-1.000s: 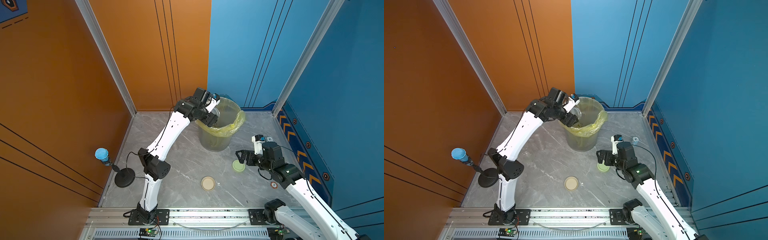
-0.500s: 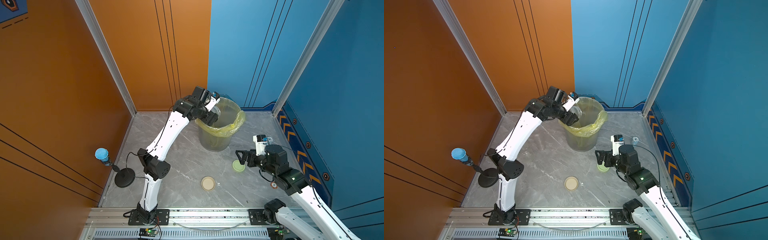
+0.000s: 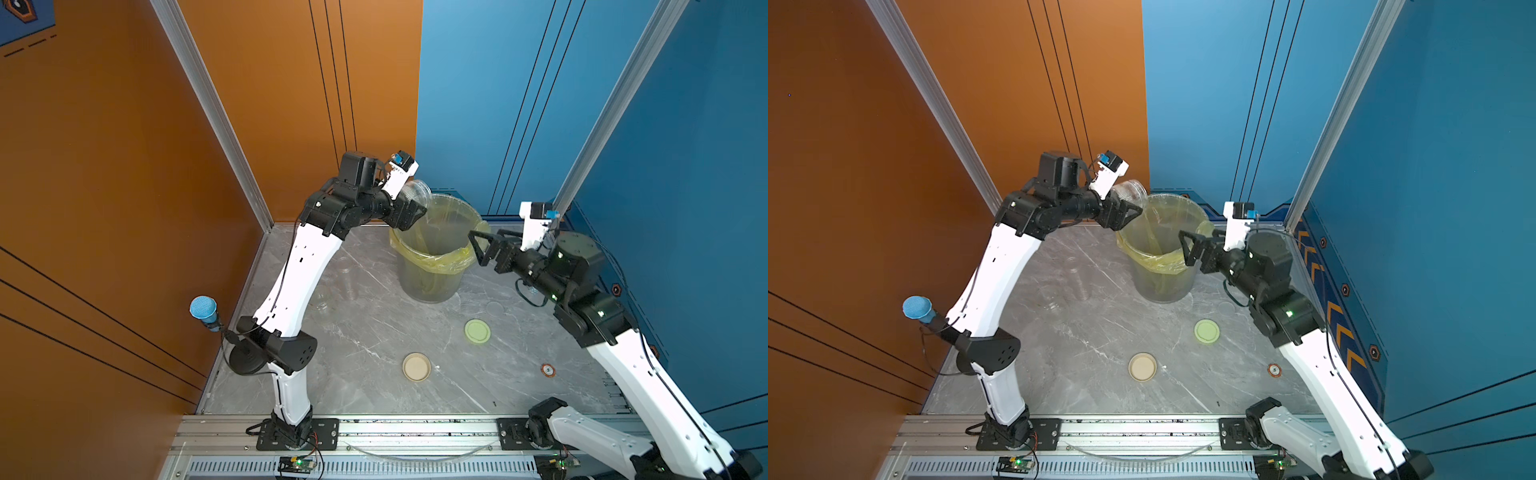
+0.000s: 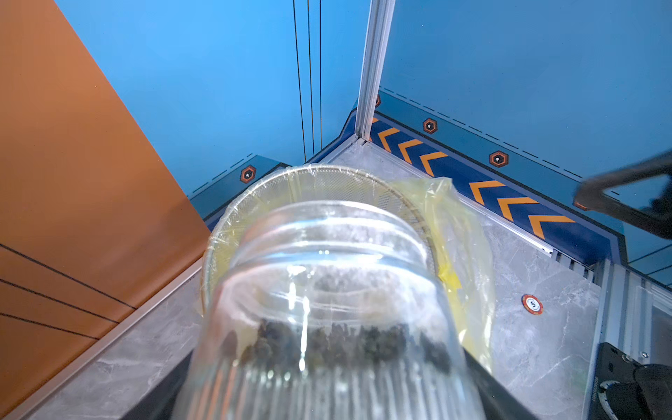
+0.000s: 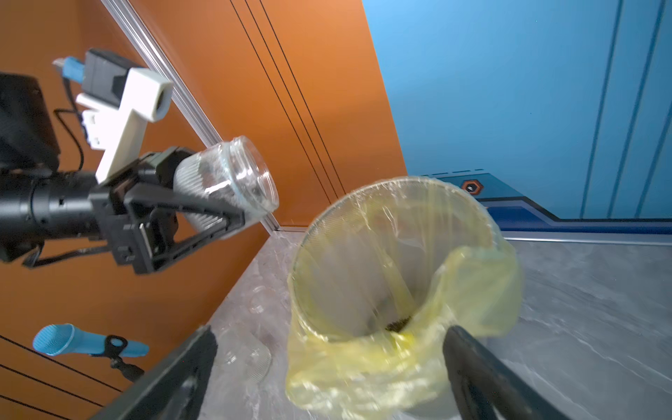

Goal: Empty moldy tea leaves from jars
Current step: Pour the moldy tea leaves from the jar into the trash bin.

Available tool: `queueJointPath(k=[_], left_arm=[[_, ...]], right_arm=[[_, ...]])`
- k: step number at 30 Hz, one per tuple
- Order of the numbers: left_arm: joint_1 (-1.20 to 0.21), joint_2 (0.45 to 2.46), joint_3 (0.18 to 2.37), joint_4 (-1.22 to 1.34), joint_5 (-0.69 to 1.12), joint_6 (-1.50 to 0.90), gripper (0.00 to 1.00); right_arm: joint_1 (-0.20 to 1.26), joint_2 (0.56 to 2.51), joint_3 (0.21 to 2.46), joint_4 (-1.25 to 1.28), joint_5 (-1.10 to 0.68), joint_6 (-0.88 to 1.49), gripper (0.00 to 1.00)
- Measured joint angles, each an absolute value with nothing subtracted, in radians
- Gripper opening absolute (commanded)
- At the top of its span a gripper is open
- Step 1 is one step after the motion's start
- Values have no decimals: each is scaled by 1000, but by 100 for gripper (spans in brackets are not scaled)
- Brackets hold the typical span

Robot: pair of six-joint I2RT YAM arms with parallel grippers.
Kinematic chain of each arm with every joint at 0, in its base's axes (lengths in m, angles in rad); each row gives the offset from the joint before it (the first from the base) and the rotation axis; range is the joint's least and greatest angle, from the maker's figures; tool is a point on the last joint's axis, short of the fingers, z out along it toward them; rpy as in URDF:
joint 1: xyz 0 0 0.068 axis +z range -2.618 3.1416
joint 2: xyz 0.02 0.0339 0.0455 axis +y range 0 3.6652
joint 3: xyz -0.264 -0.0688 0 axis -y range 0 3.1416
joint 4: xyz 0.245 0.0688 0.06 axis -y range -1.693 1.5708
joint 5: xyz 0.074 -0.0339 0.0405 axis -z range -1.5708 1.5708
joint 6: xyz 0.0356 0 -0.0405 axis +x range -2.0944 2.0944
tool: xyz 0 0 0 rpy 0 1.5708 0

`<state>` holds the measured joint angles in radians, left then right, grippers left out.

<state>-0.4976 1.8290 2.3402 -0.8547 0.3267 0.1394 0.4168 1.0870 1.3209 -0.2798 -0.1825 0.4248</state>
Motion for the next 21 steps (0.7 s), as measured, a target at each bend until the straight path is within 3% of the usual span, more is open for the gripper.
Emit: queueJointPath(k=[11, 21], left_arm=[[-479, 1593, 1703, -196, 371, 141, 40], [-479, 1581, 1598, 167, 371, 107, 40]], right_arm=[[343, 1365, 1480, -170, -422, 699, 100], [443, 1453, 1524, -36, -450, 923, 100]])
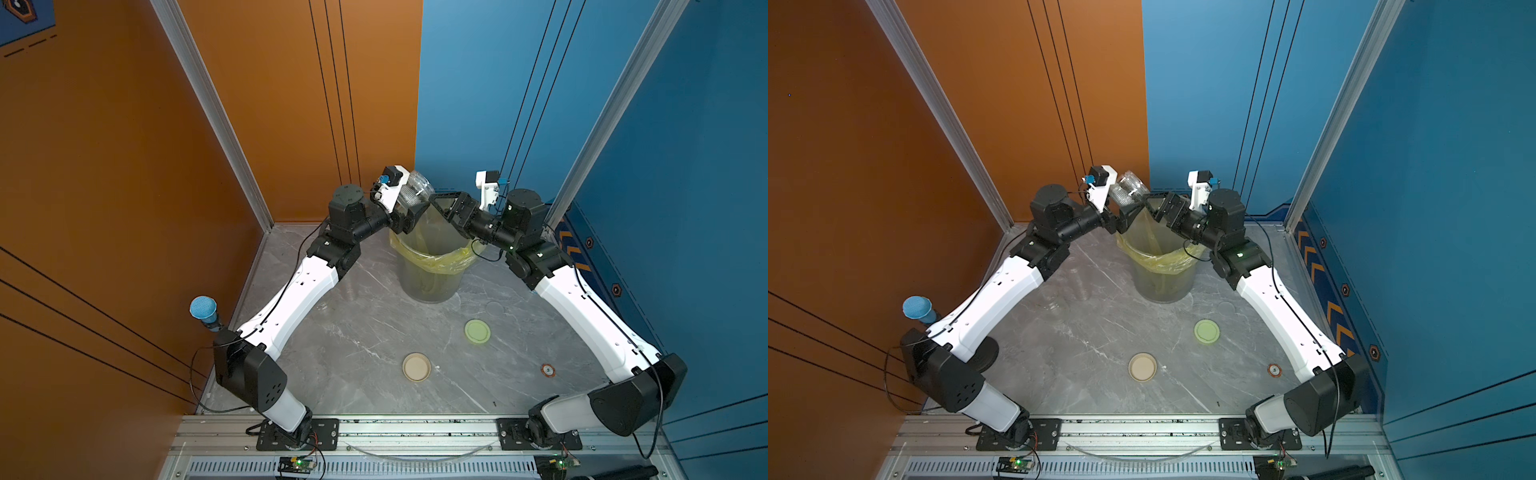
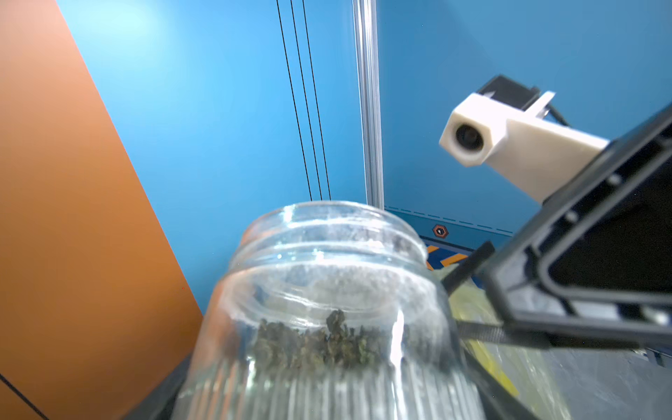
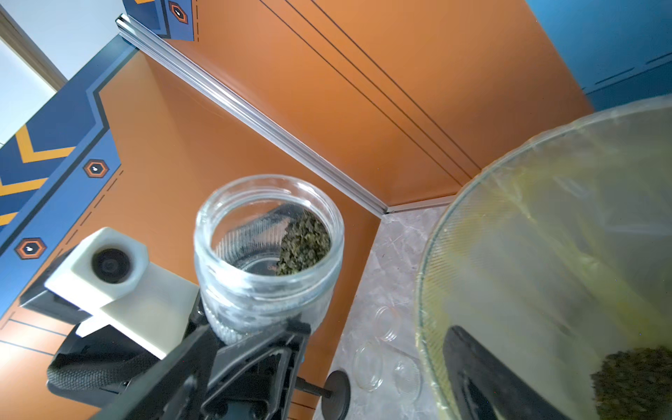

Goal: Empty moldy tea leaves from jars
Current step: Pour the moldy tea leaves from the jar into the trash bin.

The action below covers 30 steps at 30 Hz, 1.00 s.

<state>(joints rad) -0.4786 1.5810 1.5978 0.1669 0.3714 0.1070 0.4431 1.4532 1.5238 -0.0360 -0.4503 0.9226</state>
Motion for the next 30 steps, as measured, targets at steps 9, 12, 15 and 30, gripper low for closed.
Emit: queueJointPath(k=[9, 12, 15, 30], left_arm=[[-490, 1553, 1565, 271, 363, 103, 40], [-498, 1553, 1548, 281, 364, 103, 40], [-509, 1553, 1537, 282, 368, 100, 40], [-539, 1537, 1502, 303, 390, 109, 40]], right_arm=[[480, 1488, 1526, 154, -440, 1037, 100], [488, 1505, 1531, 196, -437, 1056, 100], [496, 1520, 1535, 213, -429, 1065, 100], [512, 1598, 1649, 200, -415, 1065, 78]])
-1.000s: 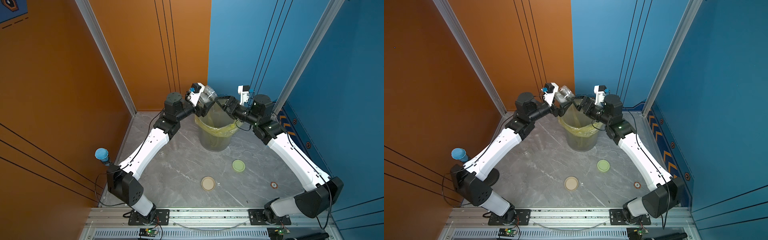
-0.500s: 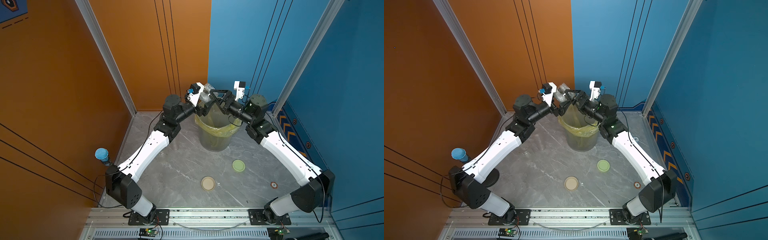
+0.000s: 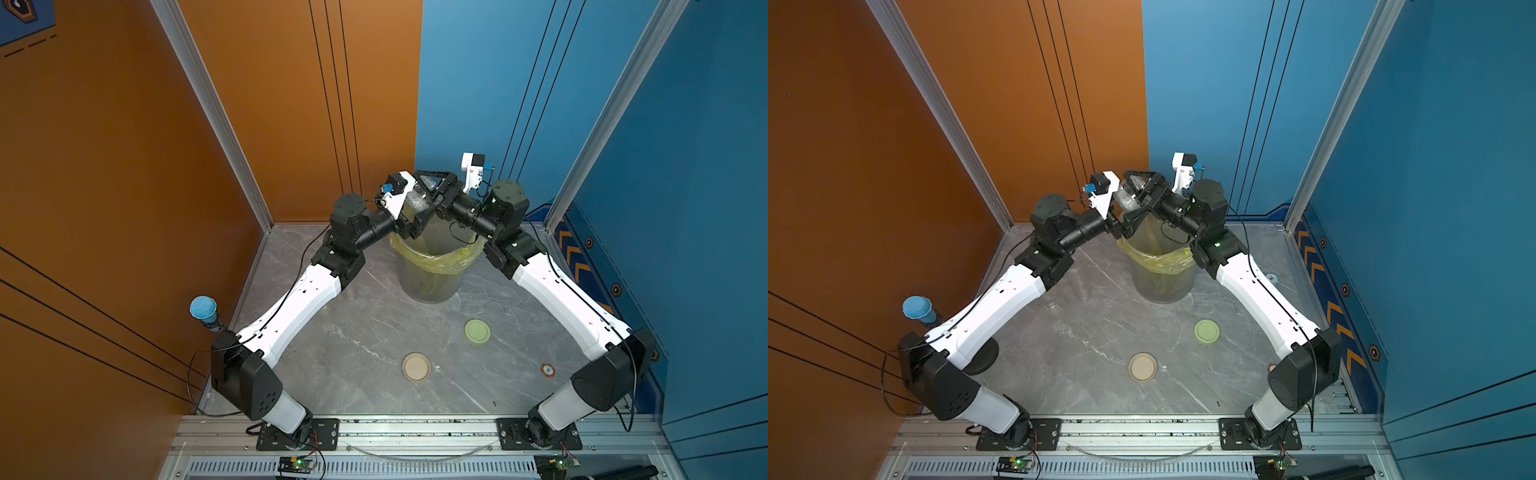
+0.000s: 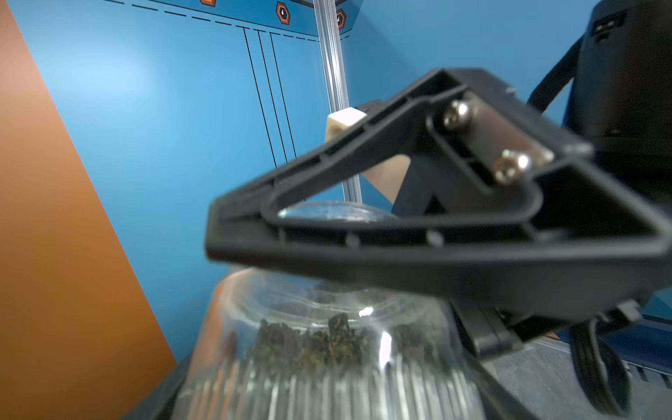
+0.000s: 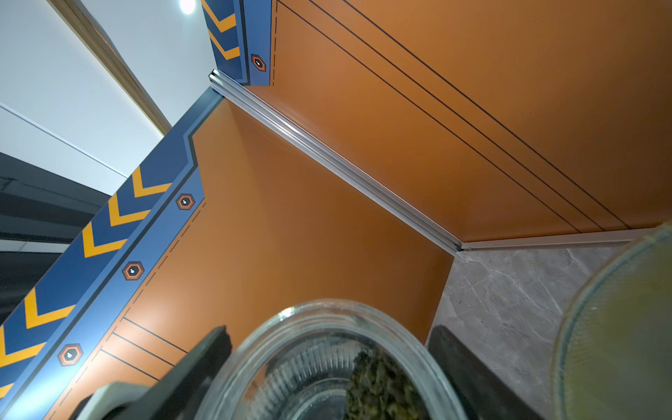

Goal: Empty moldy tea leaves from jars
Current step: Pour the moldy tea leaves from the jar into the trash bin.

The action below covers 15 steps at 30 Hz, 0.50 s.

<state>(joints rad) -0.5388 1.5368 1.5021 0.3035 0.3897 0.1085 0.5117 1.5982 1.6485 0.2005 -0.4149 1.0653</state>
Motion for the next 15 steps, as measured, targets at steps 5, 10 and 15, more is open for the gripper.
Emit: queueJointPath(k=[5, 10, 15], left_arm=[[-538, 1531, 1493, 308, 390, 109, 40], [-537, 1528, 1493, 311, 390, 116, 40], [-536, 1522, 1491, 311, 390, 116, 40]], right_arm=[[517, 1599, 1654, 187, -415, 1057, 87], [525, 1599, 1671, 162, -415, 1040, 83], [531, 1599, 1682, 142, -413, 1024, 66]])
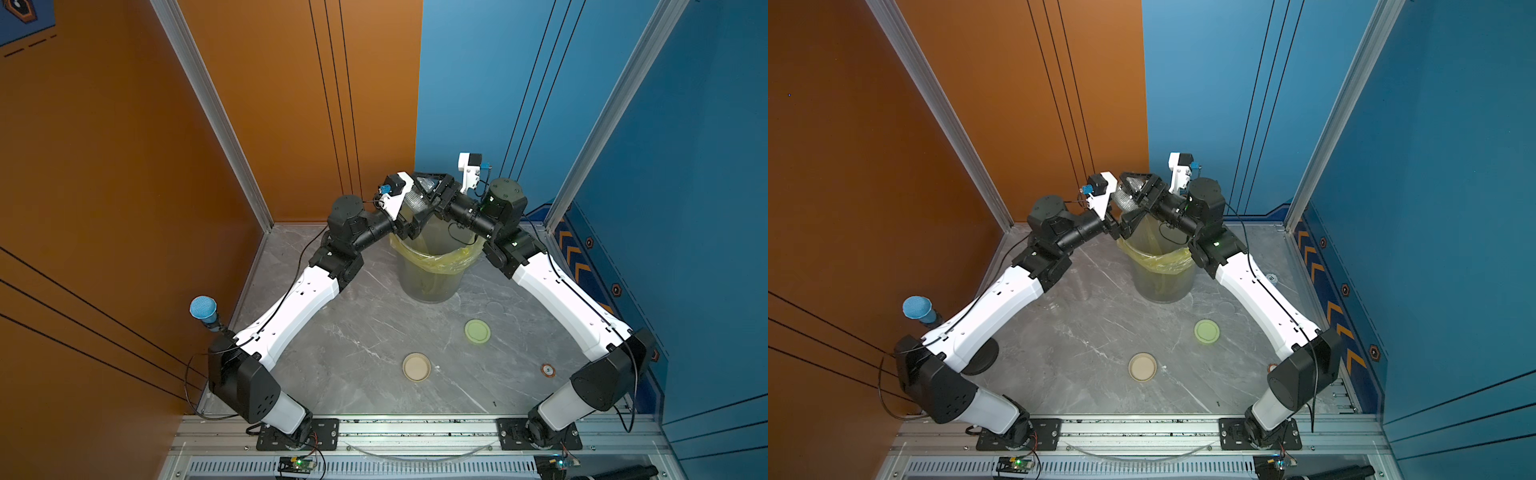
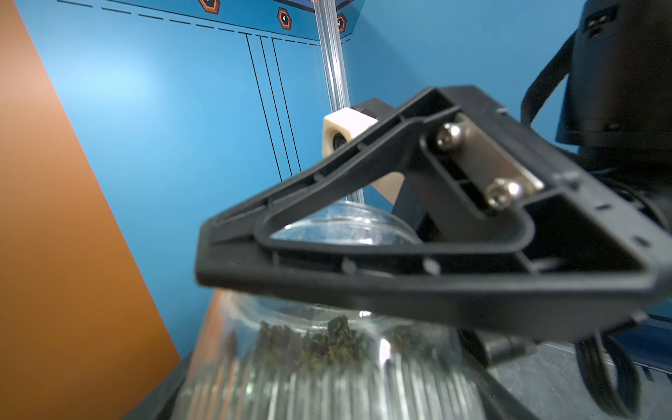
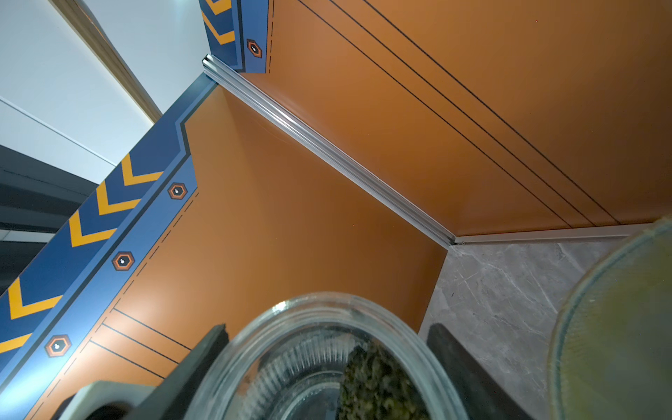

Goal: Empty moldy tea leaves from jars
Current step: Pour the moldy tea leaves from the jar into the trash bin.

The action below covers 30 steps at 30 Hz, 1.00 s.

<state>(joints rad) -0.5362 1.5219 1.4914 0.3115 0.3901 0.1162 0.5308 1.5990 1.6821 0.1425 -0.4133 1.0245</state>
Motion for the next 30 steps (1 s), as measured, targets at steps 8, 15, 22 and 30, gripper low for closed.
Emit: queueJointPath(k=[8, 15, 22, 30], left_arm=[[-536, 1507, 1472, 326, 390, 116, 66], [-517, 1493, 1422, 399, 403, 130, 98], [-495, 1485, 1358, 524, 433, 121, 98], [-478, 1489, 1301, 727, 463, 55, 98]], right_arm=[[538, 1599, 1692, 131, -414, 1021, 45], [538, 1602, 1692, 126, -426, 1039, 41], [530, 1631, 1700, 142, -458, 1102, 40], [518, 1654, 1711, 172, -489, 1178, 40]])
